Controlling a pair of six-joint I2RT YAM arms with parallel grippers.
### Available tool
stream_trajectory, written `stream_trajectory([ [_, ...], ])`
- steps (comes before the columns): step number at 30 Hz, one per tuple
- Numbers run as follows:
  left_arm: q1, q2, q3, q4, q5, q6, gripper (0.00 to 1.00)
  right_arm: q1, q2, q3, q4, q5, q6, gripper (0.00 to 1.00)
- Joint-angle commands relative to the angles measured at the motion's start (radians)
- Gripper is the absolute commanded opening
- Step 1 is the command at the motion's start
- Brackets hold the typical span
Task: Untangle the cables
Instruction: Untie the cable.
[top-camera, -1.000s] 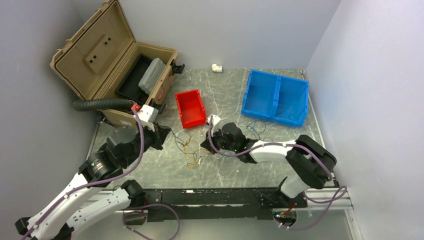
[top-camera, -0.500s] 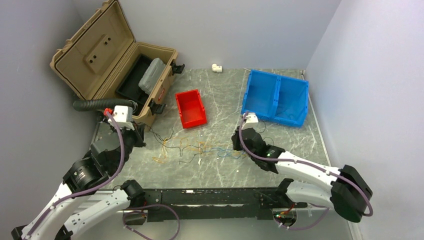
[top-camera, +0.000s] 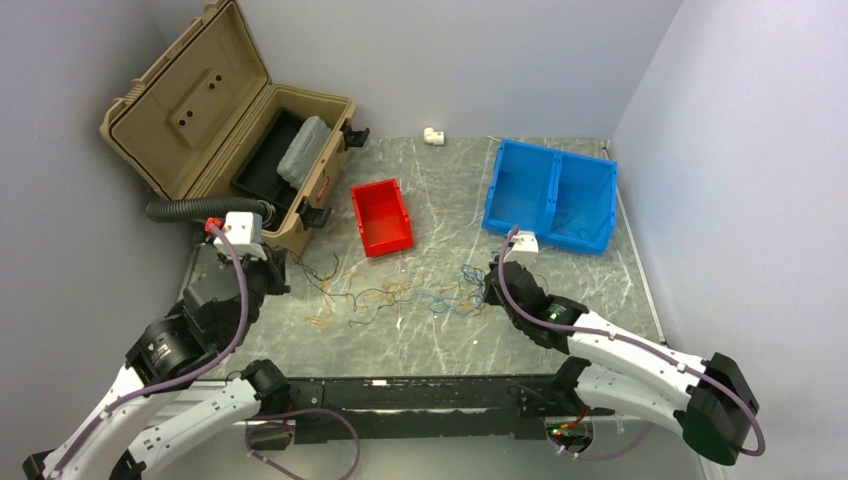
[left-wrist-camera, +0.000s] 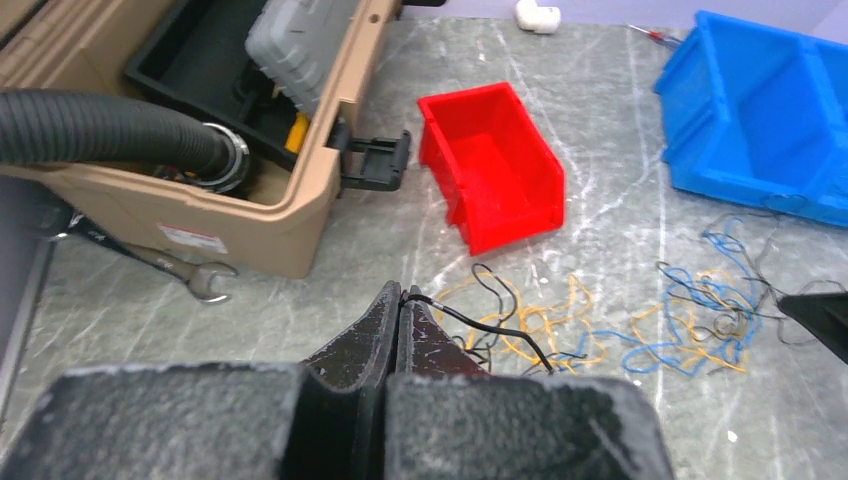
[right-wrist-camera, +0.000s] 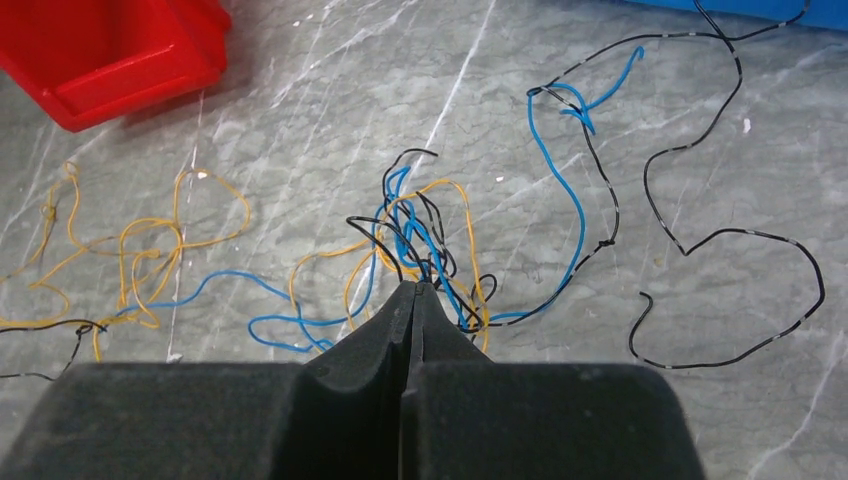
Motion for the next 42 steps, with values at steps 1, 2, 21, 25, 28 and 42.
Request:
stream_trajectory([
  [1, 0.001, 0.002, 0.004, 0.098, 0.119, 0.043, 0.0, 0.0, -0.035, 0.029, 0.02, -0.071, -0.092, 0.07],
  [2, 0.002, 0.004, 0.001, 0.118, 0.167, 0.056, 0.0, 0.0, -0.043, 0.029, 0.037, -0.12, -0.122, 0.12],
  [21, 0.001, 0.121, -0.006, 0.344, 0.736, 0.163, 0.0, 0.001, -0.01, 0.087, 0.325, -0.797, -0.338, 0.79],
  [25, 0.001, 0.156, -0.007, 0.382, 0.805, 0.16, 0.0, 0.004, 0.015, 0.113, 0.369, -0.845, -0.335, 0.79],
  [28, 0.002, 0.177, -0.007, 0.402, 0.833, 0.155, 0.0, 0.008, 0.035, 0.126, 0.41, -0.865, -0.334, 0.79],
  [42, 0.001, 0.207, 0.001, 0.449, 0.875, 0.145, 0.0, 0.043, 0.193, 0.153, 0.588, -1.018, -0.333, 0.79],
])
